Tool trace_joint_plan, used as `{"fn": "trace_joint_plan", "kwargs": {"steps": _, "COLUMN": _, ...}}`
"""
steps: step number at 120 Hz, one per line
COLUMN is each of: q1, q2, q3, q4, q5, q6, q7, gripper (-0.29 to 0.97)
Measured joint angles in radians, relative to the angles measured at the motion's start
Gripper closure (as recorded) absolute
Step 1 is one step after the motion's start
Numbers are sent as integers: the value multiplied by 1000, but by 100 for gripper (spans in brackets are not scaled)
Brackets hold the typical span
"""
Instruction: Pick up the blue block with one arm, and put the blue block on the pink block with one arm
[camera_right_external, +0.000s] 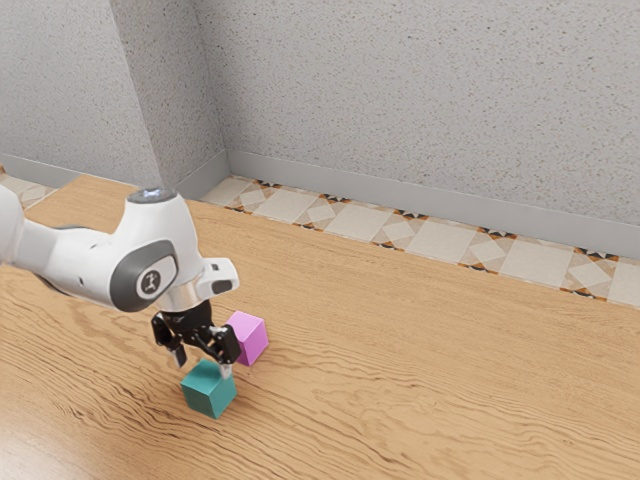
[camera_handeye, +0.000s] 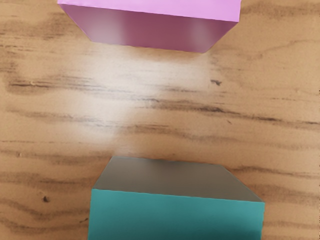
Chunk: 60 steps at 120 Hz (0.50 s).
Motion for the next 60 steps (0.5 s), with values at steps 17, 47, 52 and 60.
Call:
{"fn": "trace_joint_plan", "kwargs": {"steps": 17, "q1": 0, "q2": 2, "q3": -6, "q4": 0, "q5": -6, "q6": 29, "q7": 18, "gripper": 0}}
{"fn": "trace_joint_plan", "kwargs": {"steps": 47, "q1": -10, "q2": 22, "q3": -16, "q4": -4, "q5": -39, "q6": 61, "q7": 63, "gripper": 0}}
{"fn": "trace_joint_plan", "kwargs": {"steps": 52, "q1": -14, "q2": 25, "q3": -16, "q4": -5, "q5": -43, "q6": 64, "q7": 69, "gripper": 0}}
{"fn": "trace_joint_plan", "kwargs": {"steps": 60, "q1": -19, "q2": 29, "q3": -16, "q4": -5, "q5": -47, "q6": 69, "q7": 78, "gripper": 0}}
